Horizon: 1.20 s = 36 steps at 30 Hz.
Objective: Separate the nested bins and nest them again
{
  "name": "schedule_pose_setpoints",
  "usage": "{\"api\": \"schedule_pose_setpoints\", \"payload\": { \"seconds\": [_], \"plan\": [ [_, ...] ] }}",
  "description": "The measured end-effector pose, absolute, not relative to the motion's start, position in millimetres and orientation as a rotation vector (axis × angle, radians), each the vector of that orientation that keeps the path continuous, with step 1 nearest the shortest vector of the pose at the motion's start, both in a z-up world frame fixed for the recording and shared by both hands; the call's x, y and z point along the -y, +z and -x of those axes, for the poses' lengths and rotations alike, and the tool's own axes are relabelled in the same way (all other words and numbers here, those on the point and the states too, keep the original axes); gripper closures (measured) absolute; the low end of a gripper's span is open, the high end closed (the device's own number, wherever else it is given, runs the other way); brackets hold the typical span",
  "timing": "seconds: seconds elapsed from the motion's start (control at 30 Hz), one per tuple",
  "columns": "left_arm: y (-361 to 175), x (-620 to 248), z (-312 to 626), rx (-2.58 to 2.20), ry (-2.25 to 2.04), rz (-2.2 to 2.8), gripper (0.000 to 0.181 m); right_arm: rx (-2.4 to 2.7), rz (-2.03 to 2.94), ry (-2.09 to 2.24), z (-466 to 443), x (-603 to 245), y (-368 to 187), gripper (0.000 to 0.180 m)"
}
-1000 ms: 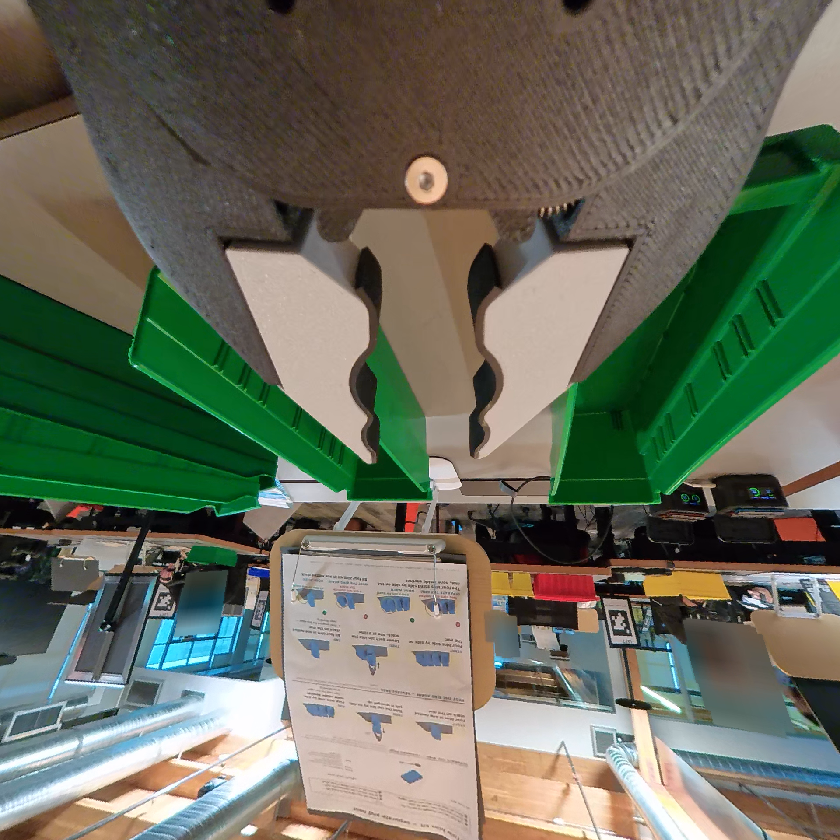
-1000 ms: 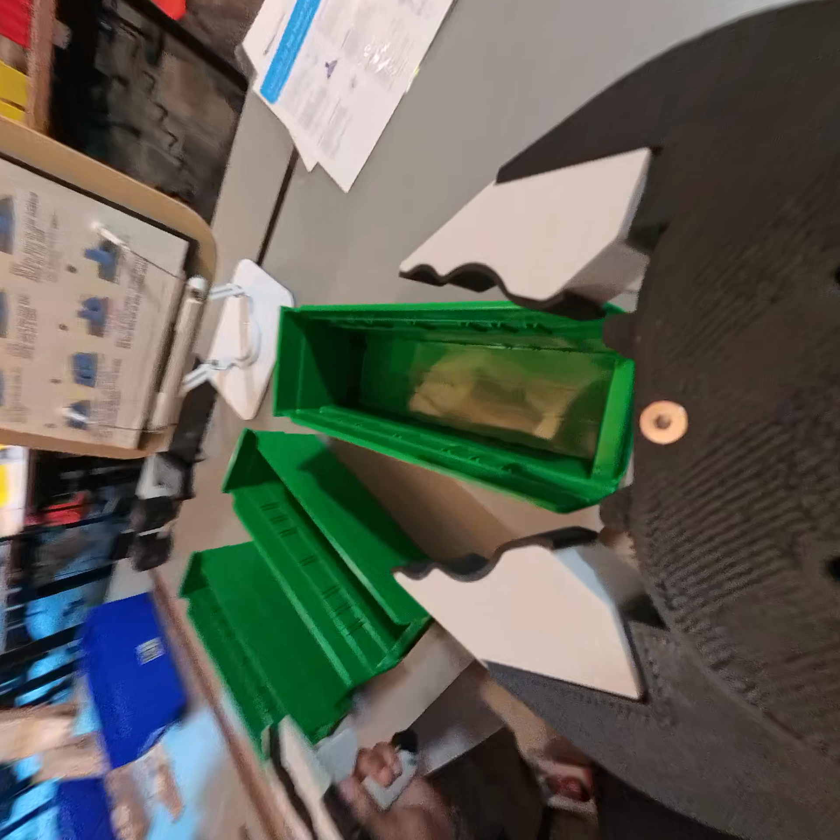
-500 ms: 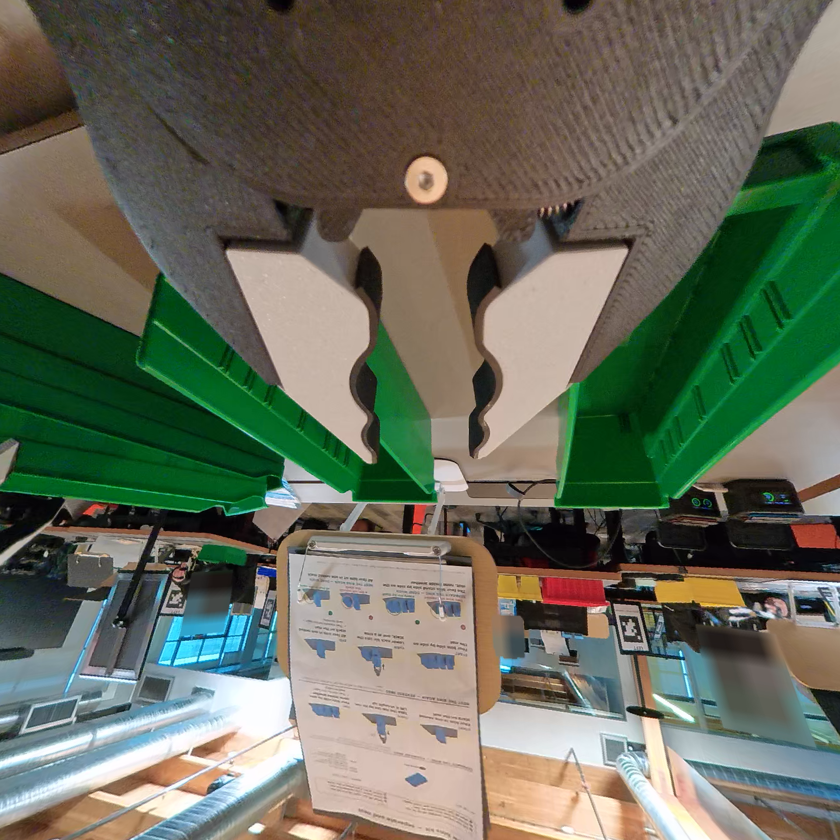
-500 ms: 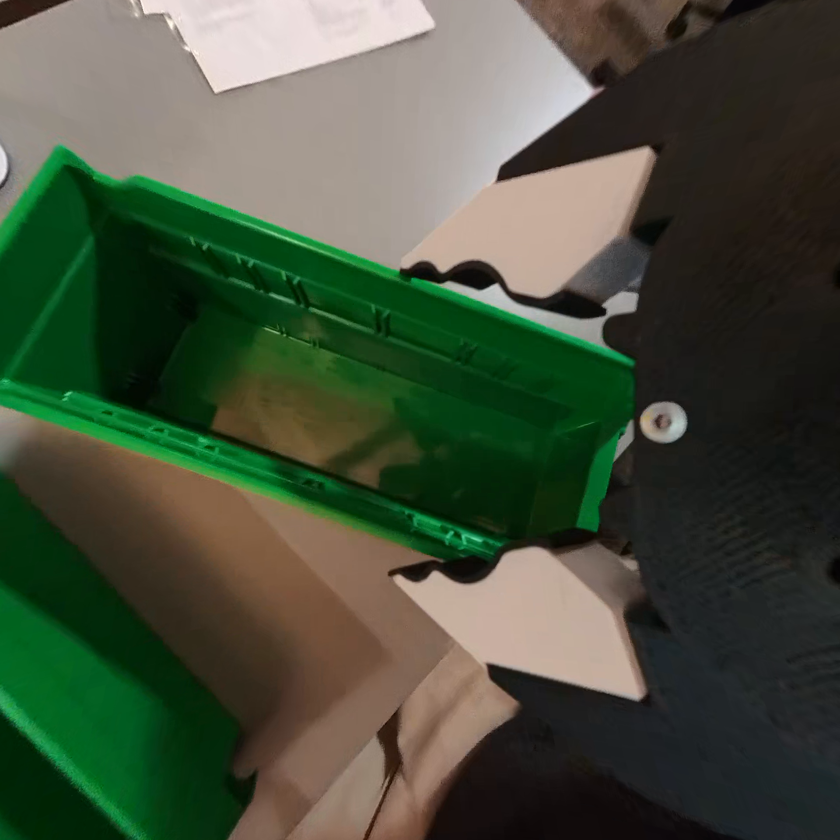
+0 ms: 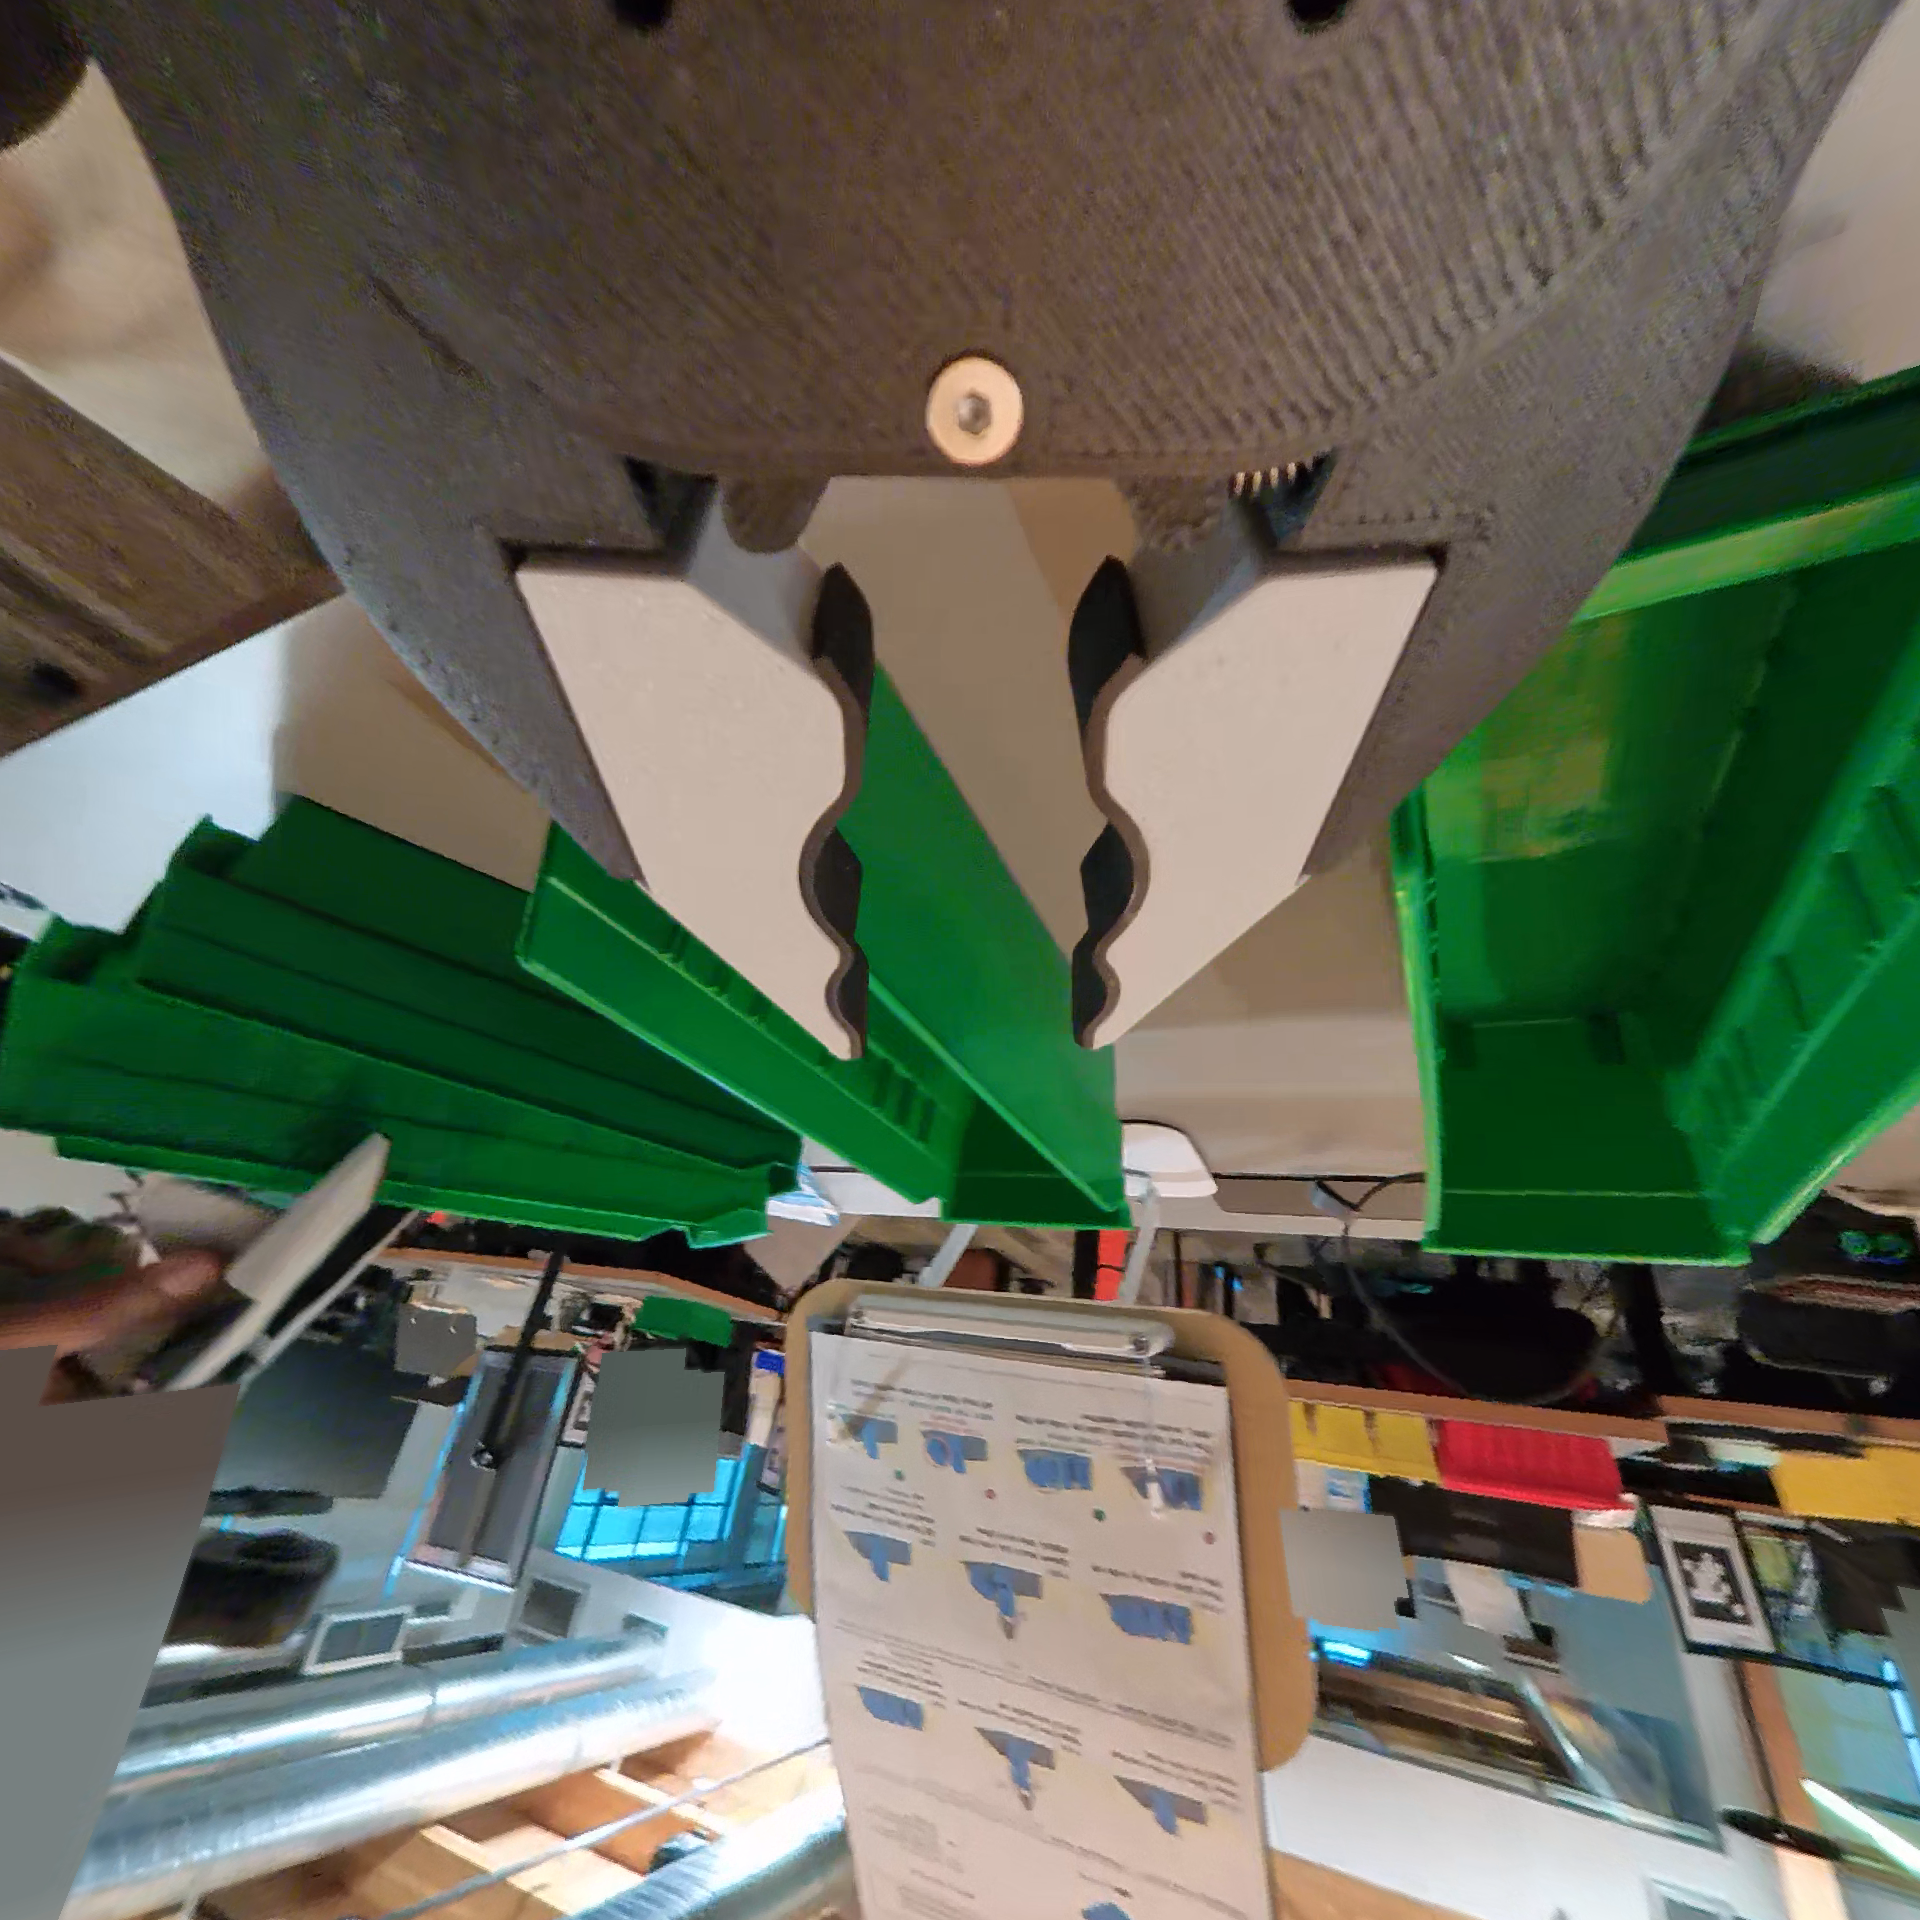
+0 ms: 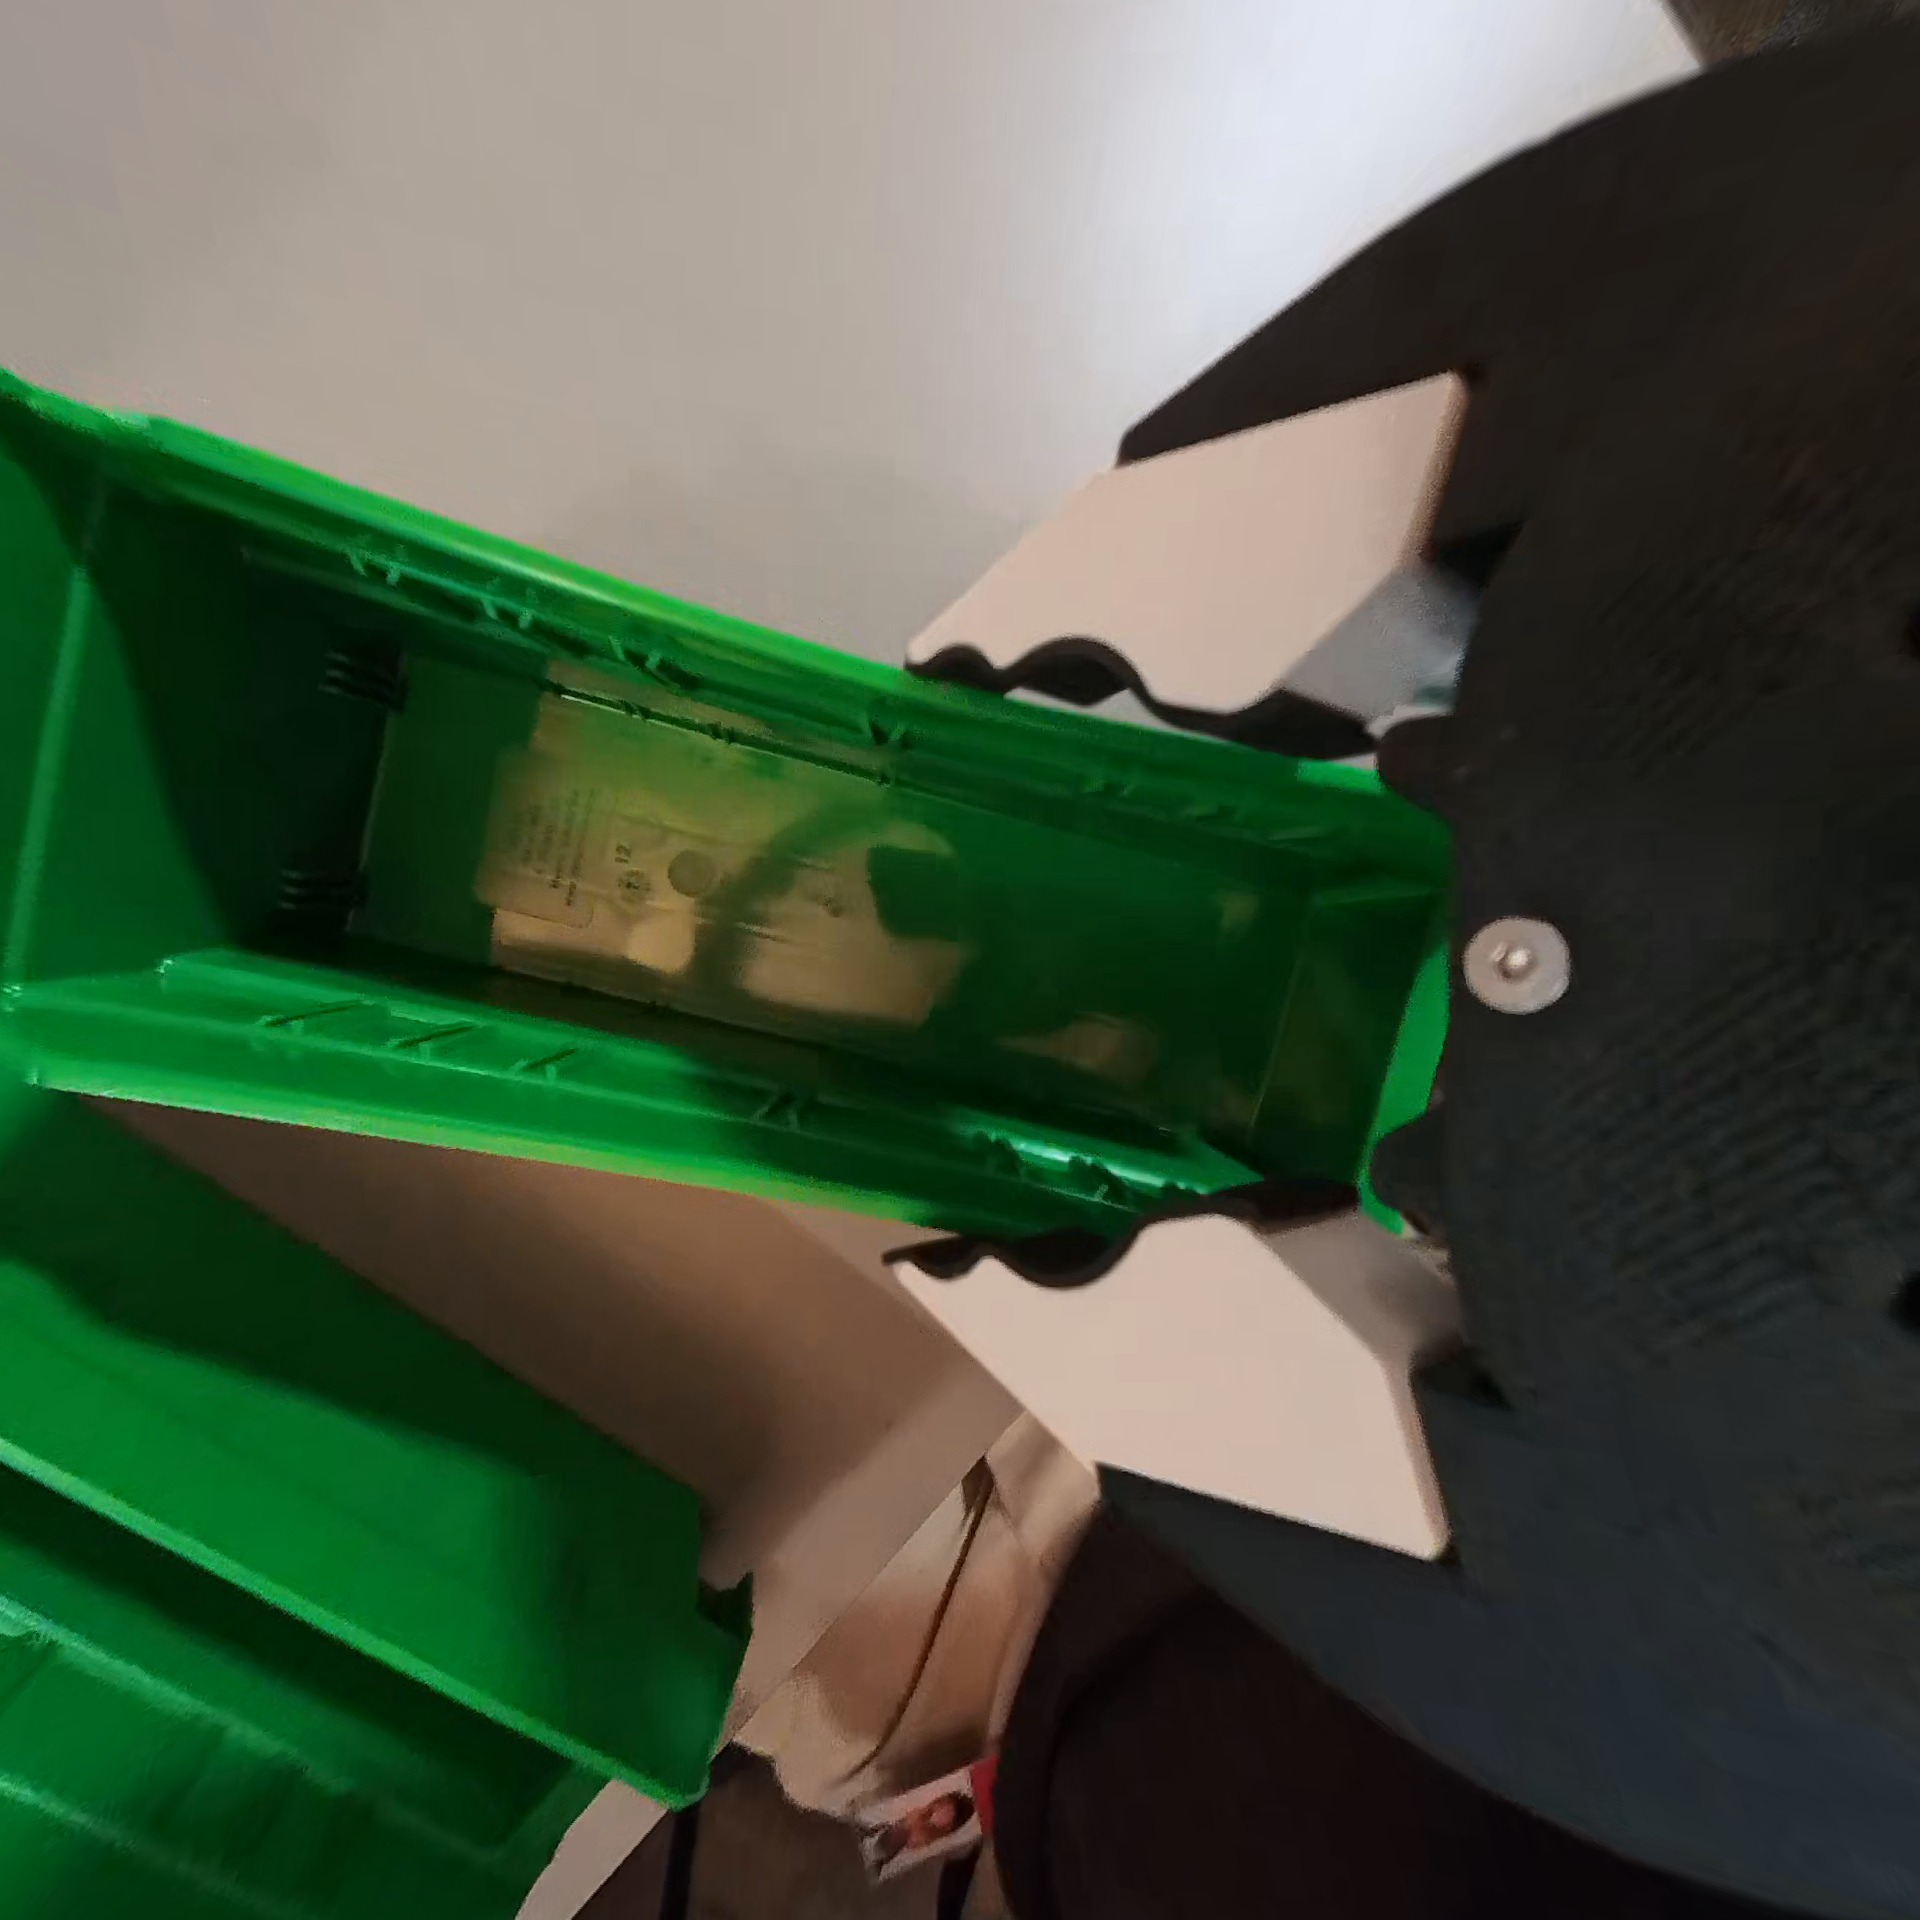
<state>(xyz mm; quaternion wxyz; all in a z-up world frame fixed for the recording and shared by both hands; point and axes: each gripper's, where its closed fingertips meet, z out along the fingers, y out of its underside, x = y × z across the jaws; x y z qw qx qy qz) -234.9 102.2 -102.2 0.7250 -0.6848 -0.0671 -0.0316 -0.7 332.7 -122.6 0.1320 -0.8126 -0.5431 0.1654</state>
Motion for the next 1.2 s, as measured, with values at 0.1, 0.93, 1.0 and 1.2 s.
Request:
{"api": "schedule_pose_setpoints", "payload": {
  "seconds": [0.1,0.93,1.0,1.2],
  "plan": [
    [-100,-101,226,0.096,-0.053,1.511,0.142,1.447,2.355,0.6,10,-340,-110,0.085],
    [-99,-100,217,0.088,-0.079,1.513,0.141,1.267,2.171,0.659,23,-345,-116,0.073],
    [-100,-100,217,0.088,-0.079,1.515,0.141,1.258,2.186,0.673,24,-346,-118,0.073],
    [-100,-100,219,0.094,-0.078,1.517,0.141,1.278,2.193,0.655,22,-346,-123,0.067]
  ]
}}
